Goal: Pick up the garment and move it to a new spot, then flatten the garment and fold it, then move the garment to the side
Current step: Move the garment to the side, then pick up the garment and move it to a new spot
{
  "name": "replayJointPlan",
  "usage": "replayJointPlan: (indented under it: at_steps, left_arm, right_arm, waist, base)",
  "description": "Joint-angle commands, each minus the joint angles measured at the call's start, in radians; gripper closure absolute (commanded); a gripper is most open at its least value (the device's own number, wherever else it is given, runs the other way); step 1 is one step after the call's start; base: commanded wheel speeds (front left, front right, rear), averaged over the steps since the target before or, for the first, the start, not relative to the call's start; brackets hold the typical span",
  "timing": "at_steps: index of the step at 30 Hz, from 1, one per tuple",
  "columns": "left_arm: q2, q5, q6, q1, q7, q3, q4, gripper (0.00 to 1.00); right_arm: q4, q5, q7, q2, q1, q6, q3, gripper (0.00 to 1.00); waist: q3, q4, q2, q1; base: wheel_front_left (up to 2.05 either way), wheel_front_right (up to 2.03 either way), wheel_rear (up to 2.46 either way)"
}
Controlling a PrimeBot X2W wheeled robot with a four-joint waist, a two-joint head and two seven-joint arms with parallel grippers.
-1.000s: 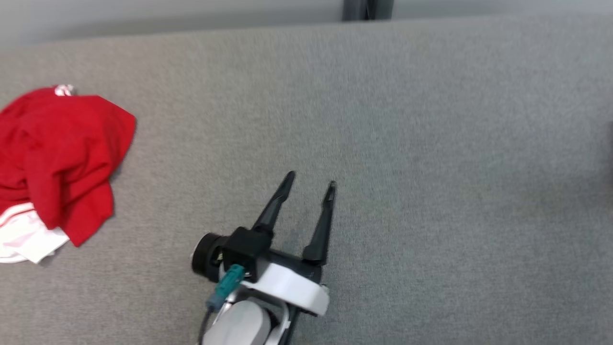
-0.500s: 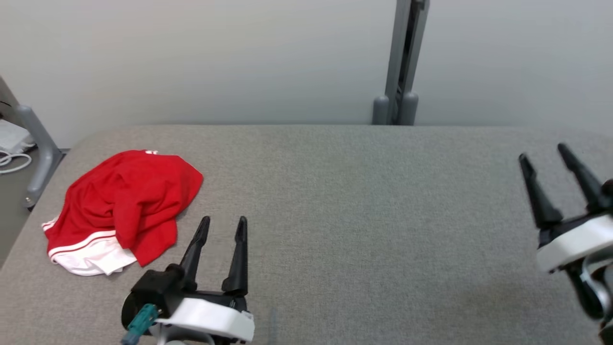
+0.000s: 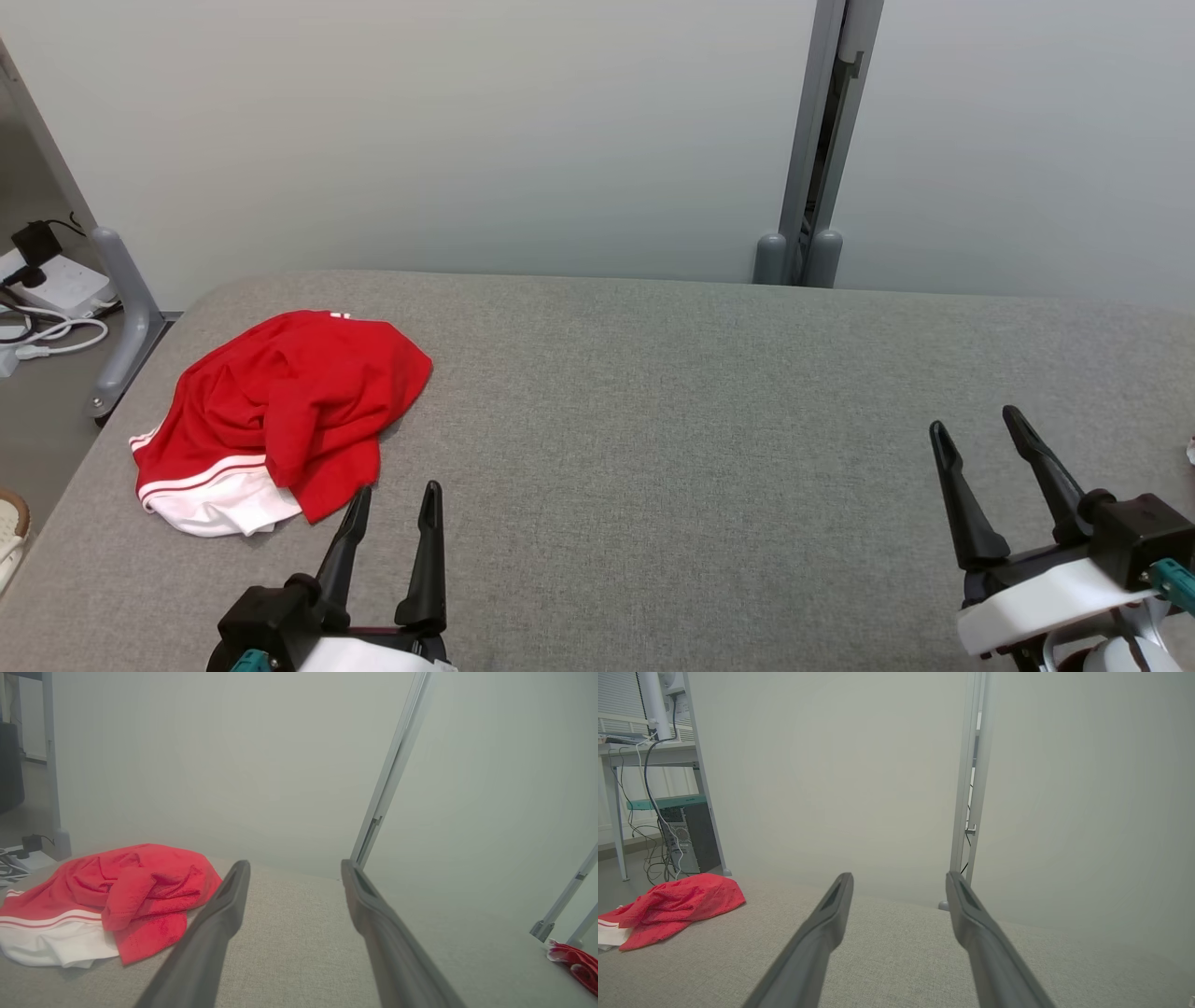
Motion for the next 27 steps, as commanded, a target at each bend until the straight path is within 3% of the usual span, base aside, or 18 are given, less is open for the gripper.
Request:
replayJointPlan:
  at_steps: [1, 14, 27]
  left_arm:
    - [0.004, 0.011, -0.005, 0.005, 0.001, 0.003, 0.003, 0.0]
    - [0.005, 0.018, -0.003, -0.014, 0.001, -0.019, 0.0, 0.0]
    - [0.005, 0.034, -0.017, -0.015, 0.001, -0.053, 0.015, 0.0]
  right_arm:
    - [-0.009, -0.007, -0.004, 0.004, 0.01, 0.0, -0.007, 0.0]
    - [-0.005, -0.043, -0.004, 0.032, 0.013, 0.0, -0.041, 0.0]
    - [0.003, -0.039, -0.004, -0.002, 0.018, 0.0, -0.042, 0.0]
  waist:
    - [0.001, -0.001, 0.0, 0.0]
    - [0.009, -0.017, 0.0, 0.0]
    - [0.01, -0.026, 0.0, 0.0]
  base:
    - [0.0, 0.0, 0.0]
    - [0.0, 0.0, 0.0]
    - [0.0, 0.0, 0.0]
